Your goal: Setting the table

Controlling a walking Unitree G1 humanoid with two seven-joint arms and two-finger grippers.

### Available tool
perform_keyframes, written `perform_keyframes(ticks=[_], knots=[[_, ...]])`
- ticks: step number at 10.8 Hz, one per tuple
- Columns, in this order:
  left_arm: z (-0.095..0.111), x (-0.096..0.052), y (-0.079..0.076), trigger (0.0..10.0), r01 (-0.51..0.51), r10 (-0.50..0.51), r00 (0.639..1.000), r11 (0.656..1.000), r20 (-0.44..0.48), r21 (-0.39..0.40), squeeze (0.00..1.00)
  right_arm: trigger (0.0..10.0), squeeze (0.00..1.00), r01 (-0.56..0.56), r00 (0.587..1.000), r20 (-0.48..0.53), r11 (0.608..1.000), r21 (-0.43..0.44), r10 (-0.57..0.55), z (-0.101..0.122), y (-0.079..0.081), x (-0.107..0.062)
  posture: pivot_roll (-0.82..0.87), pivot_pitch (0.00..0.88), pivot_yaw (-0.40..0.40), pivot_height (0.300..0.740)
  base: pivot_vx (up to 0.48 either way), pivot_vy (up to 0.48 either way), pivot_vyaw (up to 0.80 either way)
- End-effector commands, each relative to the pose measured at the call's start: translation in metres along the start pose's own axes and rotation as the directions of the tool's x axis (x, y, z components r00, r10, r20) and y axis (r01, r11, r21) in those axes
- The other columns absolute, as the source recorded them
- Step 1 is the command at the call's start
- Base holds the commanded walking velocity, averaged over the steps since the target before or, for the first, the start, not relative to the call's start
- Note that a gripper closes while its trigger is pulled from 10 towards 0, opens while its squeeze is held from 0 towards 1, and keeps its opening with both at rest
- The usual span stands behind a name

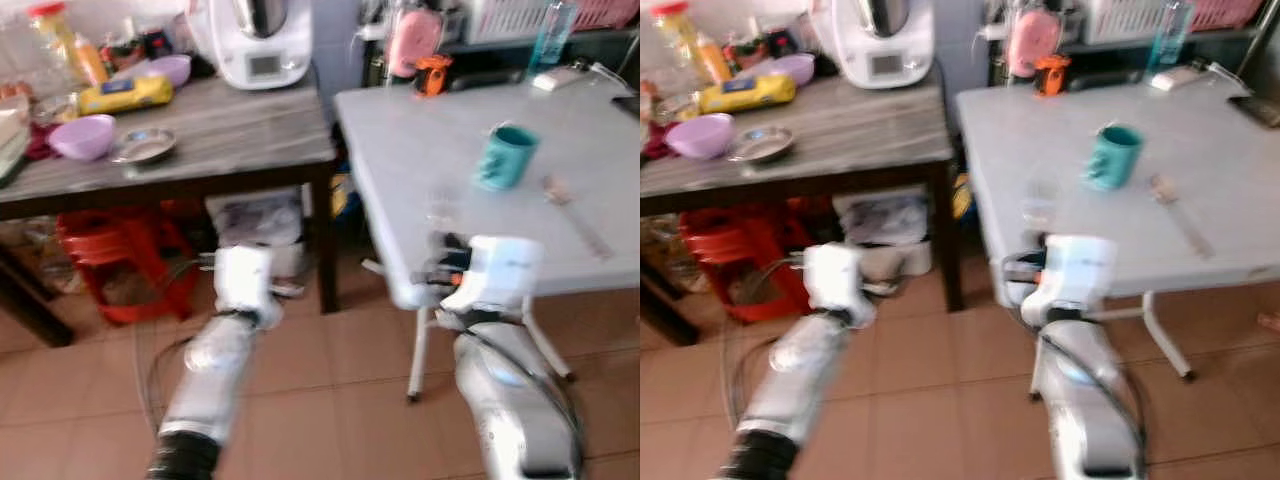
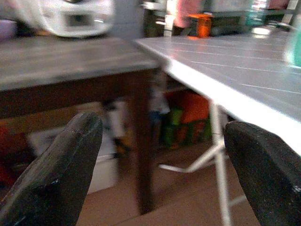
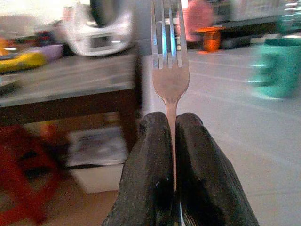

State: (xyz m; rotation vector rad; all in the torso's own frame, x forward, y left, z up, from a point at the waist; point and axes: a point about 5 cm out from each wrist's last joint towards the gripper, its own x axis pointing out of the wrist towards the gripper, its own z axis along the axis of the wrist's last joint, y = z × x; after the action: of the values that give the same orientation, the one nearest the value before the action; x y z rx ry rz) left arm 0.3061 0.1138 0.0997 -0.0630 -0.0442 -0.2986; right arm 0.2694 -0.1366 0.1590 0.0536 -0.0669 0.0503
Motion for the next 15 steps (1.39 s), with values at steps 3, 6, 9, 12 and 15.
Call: perform_keyframes(ticks=[3, 6, 9, 12, 15], knots=[[0.003, 0.004, -0.011, 10.0, 0.024, -0.024, 1.000, 1.000, 0.014, 0.005, 0.00, 10.0, 0.00, 0.025, 0.999, 0.024, 0.999, -0.032, -0.024, 0.004, -0.008, 0.000, -0.16, 0.064, 0.094, 0.740, 0.000, 0.480, 0.00], [0.003, 0.005, -0.013, 10.0, 0.029, -0.029, 1.000, 1.000, 0.008, 0.010, 0.00, 10.0, 0.00, 0.034, 0.999, 0.022, 0.999, -0.040, -0.033, 0.003, -0.009, 0.000, -0.17, 0.066, 0.102, 0.740, 0.000, 0.480, 0.52], [0.004, 0.006, -0.015, 10.0, 0.034, -0.035, 0.999, 0.999, 0.012, 0.015, 0.00, 10.0, 0.00, 0.051, 0.998, 0.023, 0.998, -0.031, -0.050, 0.003, -0.012, 0.000, -0.17, 0.068, 0.106, 0.740, 0.000, 0.320, 0.50], [0.006, 0.004, -0.018, 10.0, 0.078, -0.078, 0.997, 0.997, 0.027, -0.007, 0.00, 10.0, 0.00, 0.066, 0.998, 0.021, 0.997, -0.029, -0.066, 0.002, -0.014, -0.001, -0.16, 0.074, 0.103, 0.740, 0.000, 0.000, 0.00], [0.009, 0.004, -0.021, 10.0, 0.111, -0.110, 0.993, 0.993, 0.047, -0.026, 0.00, 10.0, 0.00, 0.072, 0.997, 0.025, 0.997, -0.036, -0.071, 0.003, -0.016, 0.000, -0.17, 0.072, 0.101, 0.740, 0.000, 0.000, 0.00]])
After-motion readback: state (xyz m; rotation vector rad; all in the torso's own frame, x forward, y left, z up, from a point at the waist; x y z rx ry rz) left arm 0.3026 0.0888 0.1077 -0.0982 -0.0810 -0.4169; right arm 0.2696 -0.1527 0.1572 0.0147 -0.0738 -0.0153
